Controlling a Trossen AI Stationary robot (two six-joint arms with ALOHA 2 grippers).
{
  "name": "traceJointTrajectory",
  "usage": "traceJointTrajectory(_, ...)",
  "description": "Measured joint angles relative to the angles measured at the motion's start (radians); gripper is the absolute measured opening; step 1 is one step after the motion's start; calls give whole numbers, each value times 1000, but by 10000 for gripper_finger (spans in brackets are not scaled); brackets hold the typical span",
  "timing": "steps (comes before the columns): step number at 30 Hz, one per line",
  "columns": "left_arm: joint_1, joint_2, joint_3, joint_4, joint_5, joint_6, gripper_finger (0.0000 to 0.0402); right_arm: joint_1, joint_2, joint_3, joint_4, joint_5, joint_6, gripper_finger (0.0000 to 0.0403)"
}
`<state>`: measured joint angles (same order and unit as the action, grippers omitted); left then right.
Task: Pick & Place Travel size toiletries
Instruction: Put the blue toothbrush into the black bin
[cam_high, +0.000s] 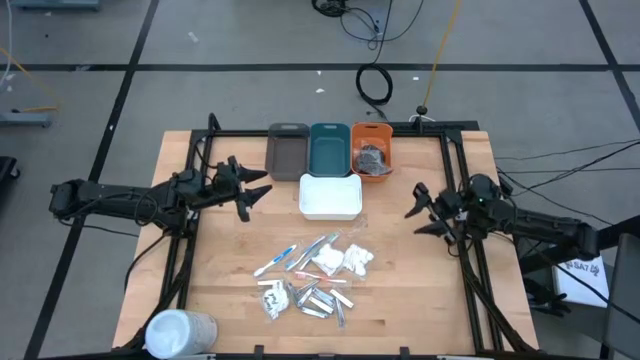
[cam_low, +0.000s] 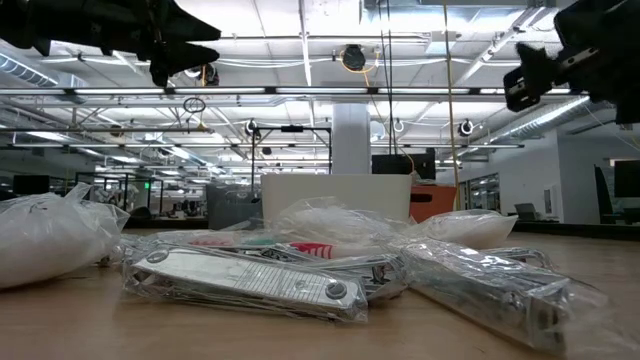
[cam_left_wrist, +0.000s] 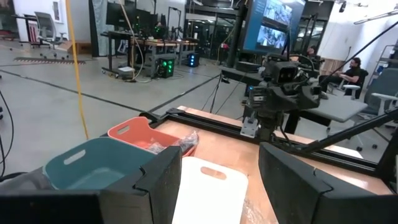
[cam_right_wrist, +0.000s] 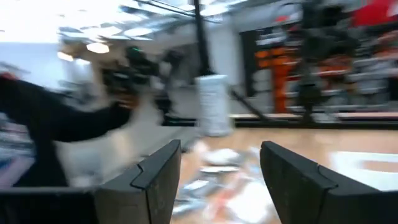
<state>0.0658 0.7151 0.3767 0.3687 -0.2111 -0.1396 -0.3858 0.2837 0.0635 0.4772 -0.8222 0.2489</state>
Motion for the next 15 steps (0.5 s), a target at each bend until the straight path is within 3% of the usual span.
traceJointTrajectory(7,-1,0,0,-21,1,-25,212,-60,-2,-2,-272,244,-134,208)
traceJointTrajectory(15,-59,62,18,-119,-30,-118,212,-60,-2,-3,-267,249,-131,208)
